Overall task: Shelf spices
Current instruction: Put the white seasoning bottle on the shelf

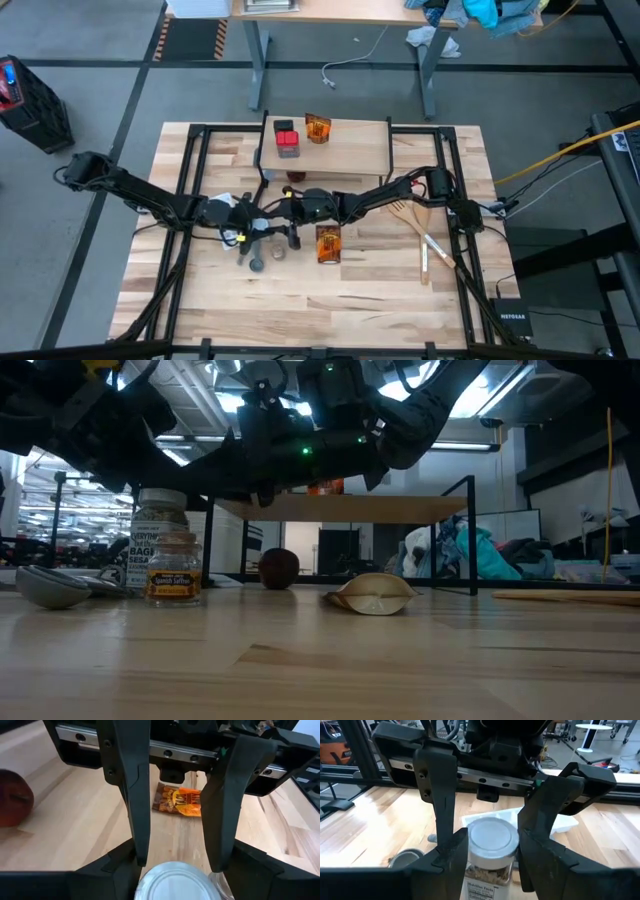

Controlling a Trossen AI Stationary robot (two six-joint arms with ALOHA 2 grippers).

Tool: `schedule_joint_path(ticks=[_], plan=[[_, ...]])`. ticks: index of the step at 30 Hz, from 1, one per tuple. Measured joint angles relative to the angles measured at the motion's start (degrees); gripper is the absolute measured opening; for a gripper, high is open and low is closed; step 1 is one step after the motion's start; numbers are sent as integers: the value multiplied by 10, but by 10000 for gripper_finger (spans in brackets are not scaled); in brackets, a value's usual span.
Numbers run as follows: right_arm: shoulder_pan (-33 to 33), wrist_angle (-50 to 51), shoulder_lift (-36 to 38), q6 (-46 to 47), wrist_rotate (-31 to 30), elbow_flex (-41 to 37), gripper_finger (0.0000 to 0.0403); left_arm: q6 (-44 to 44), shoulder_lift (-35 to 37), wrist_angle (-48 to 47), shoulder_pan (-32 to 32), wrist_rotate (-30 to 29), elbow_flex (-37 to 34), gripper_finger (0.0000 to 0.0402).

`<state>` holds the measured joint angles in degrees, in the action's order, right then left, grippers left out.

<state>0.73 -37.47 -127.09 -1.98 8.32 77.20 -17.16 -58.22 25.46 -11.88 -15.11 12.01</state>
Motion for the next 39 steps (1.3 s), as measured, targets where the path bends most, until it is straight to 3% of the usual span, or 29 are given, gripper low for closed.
schedule_joint_path(ticks=[7,16,23,39], plan=[[-1,-19,2,-2,-4,4,188,47,72,-42,0,-28,0,235],[-1,-32,-8,6,-1,-3,189,71,268,-204,1,-64,8,235],[-4,-15,-4,2,1,-1,189,71,391,-333,1,-58,4,235],[-4,-26,-2,2,-2,1,189,52,514,-524,0,-68,1,235]])
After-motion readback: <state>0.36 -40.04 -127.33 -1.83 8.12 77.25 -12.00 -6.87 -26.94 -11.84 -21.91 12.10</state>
